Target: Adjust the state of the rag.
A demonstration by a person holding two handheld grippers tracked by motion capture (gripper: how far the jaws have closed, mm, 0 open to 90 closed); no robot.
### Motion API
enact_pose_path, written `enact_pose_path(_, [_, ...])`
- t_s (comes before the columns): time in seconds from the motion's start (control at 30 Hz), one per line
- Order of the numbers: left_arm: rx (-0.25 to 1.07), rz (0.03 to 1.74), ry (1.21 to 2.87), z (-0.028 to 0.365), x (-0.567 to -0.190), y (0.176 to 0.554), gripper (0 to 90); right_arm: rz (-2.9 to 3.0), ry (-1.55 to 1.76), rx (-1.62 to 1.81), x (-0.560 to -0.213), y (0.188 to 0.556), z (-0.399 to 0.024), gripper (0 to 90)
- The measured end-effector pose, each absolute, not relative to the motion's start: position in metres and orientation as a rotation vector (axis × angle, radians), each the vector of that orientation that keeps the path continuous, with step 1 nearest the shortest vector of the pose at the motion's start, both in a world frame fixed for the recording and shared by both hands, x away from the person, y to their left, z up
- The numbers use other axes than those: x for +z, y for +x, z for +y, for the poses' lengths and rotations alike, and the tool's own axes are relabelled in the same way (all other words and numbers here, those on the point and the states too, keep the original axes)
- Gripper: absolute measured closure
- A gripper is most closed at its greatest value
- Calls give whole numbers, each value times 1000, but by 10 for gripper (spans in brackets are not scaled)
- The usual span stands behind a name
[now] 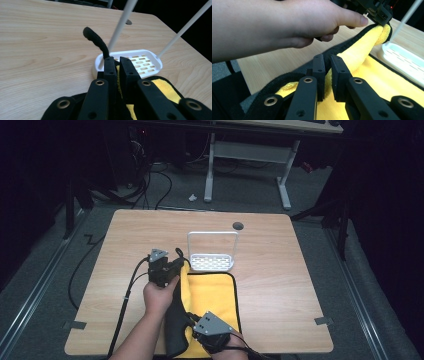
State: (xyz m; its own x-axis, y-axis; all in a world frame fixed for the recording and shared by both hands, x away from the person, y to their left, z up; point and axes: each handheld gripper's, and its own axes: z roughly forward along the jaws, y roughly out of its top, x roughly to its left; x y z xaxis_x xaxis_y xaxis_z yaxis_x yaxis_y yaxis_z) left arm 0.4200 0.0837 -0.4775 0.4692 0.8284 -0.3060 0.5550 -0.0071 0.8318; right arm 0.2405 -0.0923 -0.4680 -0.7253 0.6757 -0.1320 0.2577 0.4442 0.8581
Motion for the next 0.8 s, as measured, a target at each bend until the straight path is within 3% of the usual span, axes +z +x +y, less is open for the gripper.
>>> enact_pose_path(0.8, [341,1154,1734,31,-478,417,843,2210,895,1133,-482,231,-149,832])
